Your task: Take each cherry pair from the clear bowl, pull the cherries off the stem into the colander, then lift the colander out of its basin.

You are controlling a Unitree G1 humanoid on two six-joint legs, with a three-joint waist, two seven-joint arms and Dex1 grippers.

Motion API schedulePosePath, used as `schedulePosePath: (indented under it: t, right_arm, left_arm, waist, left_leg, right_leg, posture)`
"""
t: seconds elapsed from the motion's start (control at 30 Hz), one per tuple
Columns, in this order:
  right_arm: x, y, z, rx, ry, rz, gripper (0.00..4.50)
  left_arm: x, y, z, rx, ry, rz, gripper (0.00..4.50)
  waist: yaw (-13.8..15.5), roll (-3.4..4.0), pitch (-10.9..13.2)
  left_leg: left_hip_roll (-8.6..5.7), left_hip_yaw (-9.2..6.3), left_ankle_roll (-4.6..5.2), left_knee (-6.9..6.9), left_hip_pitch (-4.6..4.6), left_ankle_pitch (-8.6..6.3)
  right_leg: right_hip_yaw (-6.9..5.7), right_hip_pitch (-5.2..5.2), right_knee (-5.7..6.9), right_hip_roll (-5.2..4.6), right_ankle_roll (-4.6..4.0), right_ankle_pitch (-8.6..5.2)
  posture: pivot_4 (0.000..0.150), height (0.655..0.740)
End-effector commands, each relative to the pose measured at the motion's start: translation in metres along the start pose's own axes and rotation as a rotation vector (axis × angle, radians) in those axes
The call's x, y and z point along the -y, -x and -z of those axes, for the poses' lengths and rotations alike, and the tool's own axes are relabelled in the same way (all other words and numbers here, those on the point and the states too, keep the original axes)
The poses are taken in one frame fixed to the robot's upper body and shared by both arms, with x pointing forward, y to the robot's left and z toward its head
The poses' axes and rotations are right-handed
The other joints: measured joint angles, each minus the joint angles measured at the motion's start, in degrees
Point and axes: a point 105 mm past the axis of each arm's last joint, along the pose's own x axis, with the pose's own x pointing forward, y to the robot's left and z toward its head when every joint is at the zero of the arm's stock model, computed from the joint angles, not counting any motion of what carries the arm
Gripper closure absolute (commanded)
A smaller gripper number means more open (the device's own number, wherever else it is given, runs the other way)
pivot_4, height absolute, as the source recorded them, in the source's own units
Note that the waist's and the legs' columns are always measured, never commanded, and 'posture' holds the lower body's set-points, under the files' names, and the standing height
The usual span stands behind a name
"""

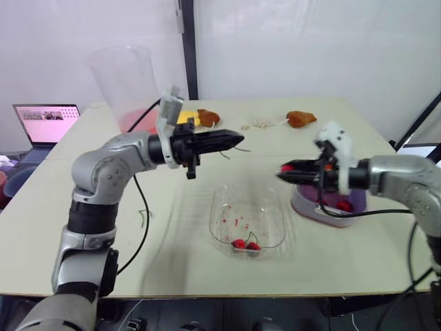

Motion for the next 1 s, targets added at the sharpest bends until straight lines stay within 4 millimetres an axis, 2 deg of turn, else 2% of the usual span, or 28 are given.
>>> schedulePosePath:
  t: [0.03, 0.17, 0.23, 0.4, 0.43, 0.5, 0.6, 0.63, 0.7, 0.77, 0.87, 0.93, 1.0]
  right_arm:
    - [0.027, 0.007, 0.018, -0.078, 0.11, 0.089, 2.96]
    - [0.04, 0.002, 0.043, -0.174, 0.212, 0.13, 2.96]
    - [0.038, -0.003, 0.051, -0.196, 0.233, 0.124, 2.96]
    - [0.037, -0.004, 0.056, -0.221, 0.243, 0.115, 2.96]
    - [0.038, -0.003, 0.056, -0.222, 0.241, 0.116, 2.36]
    - [0.039, -0.001, 0.051, -0.213, 0.232, 0.118, 1.69]
    - [0.04, 0.005, 0.047, -0.213, 0.241, 0.119, 0.19]
    - [0.04, 0.006, 0.045, -0.212, 0.243, 0.118, 0.08]
    - [0.043, 0.02, 0.034, -0.201, 0.238, 0.109, 0.08]
    - [0.046, 0.036, 0.012, -0.139, 0.215, 0.111, 0.08]
    - [0.04, 0.045, -0.012, -0.05, 0.197, 0.071, 0.08]
    - [0.017, 0.048, -0.039, 0.08, 0.149, -0.054, 0.08]
    - [-0.003, 0.051, -0.054, 0.144, 0.119, -0.154, 0.08]
  left_arm:
    - [0.004, 0.005, -0.009, 0.028, -0.044, -0.017, 4.5]
    - [0.003, 0.007, -0.003, 0.025, -0.038, -0.054, 4.5]
    - [0.003, 0.008, 0.001, 0.023, -0.033, -0.068, 4.5]
    - [0.003, 0.01, 0.002, 0.04, -0.015, -0.087, 4.5]
    - [0.003, 0.01, 0.001, 0.046, -0.009, -0.088, 4.5]
    - [0.005, 0.01, 0.003, 0.043, -0.003, -0.083, 4.5]
    - [0.005, 0.009, 0.003, 0.042, 0.0, -0.082, 4.5]
    - [0.005, 0.009, 0.003, 0.042, 0.001, -0.082, 4.5]
    - [0.004, 0.011, -0.001, 0.067, 0.013, -0.094, 4.5]
    - [0.002, 0.017, -0.002, 0.075, 0.03, -0.117, 4.5]
    - [-0.001, 0.028, 0.0, 0.063, 0.058, -0.159, 4.5]
    - [-0.012, 0.047, 0.011, 0.044, 0.11, -0.257, 4.5]
    - [-0.018, 0.062, 0.021, 0.016, 0.153, -0.328, 4.5]
  waist:
    - [-0.06, 0.0, 0.0]
    - [-0.19, 0.01, 0.0]
    - [-0.16, 0.01, 0.0]
    - [0.1, 0.01, 0.0]
    - [0.17, 0.01, 0.0]
    - [0.16, 0.01, 0.0]
    - [0.11, 0.01, 0.0]
    - [0.1, 0.01, 0.0]
    - [0.17, 0.02, 0.01]
    - [0.16, 0.03, 0.02]
    - [-0.13, 0.08, 0.0]
    - [-0.21, 0.08, 0.0]
    - [-0.28, 0.08, 0.0]
  left_leg:
    - [0.0, 0.01, 0.0, 0.0, 0.0, 0.0]
    - [0.03, 0.05, 0.0, -0.03, 0.0, 0.0]
    - [0.03, 0.06, 0.0, -0.03, 0.0, 0.0]
    - [0.03, 0.06, 0.0, -0.01, 0.0, 0.0]
    - [0.02, 0.06, 0.0, 0.0, 0.0, 0.0]
    - [0.02, 0.05, 0.0, 0.0, 0.0, 0.0]
    - [0.02, 0.05, 0.0, 0.0, 0.0, 0.0]
    - [0.02, 0.06, 0.0, 0.0, 0.0, 0.0]
    - [0.02, 0.06, 0.0, 0.0, 0.0, 0.0]
    - [0.02, 0.05, 0.0, 0.0, -0.01, 0.0]
    - [0.04, 0.07, -0.01, -0.02, 0.0, 0.0]
    - [0.12, 0.06, -0.01, -0.07, 0.02, 0.0]
    - [0.12, 0.07, -0.01, -0.08, 0.03, 0.0]
  right_leg:
    - [0.0, -0.01, -0.01, 0.0, 0.0, 0.0]
    - [0.02, -0.04, 0.0, 0.01, 0.0, 0.0]
    - [0.03, -0.05, 0.0, 0.0, 0.0, 0.0]
    - [0.03, -0.05, -0.01, 0.0, 0.0, 0.0]
    - [0.03, -0.04, -0.01, -0.01, 0.0, 0.0]
    - [0.03, -0.03, -0.01, -0.01, 0.0, 0.0]
    - [0.03, -0.03, -0.01, 0.0, 0.0, 0.0]
    - [0.03, -0.04, -0.01, 0.0, 0.0, 0.0]
    - [0.03, -0.04, -0.01, -0.01, 0.0, 0.0]
    - [0.04, -0.04, -0.01, -0.01, 0.0, 0.0]
    - [0.05, -0.05, -0.02, 0.01, 0.0, 0.0]
    - [0.04, -0.05, -0.02, 0.08, 0.0, 0.0]
    - [0.05, -0.05, -0.02, 0.07, 0.0, 0.0]
  posture:
    - [0.15, 0.74]
    - [0.15, 0.74]
    - [0.15, 0.74]
    - [0.15, 0.74]
    - [0.15, 0.74]
    - [0.15, 0.74]
    - [0.15, 0.74]
    - [0.15, 0.74]
    - [0.15, 0.74]
    - [0.15, 0.74]
    - [0.15, 0.74]
    - [0.15, 0.74]
    - [0.15, 0.74]
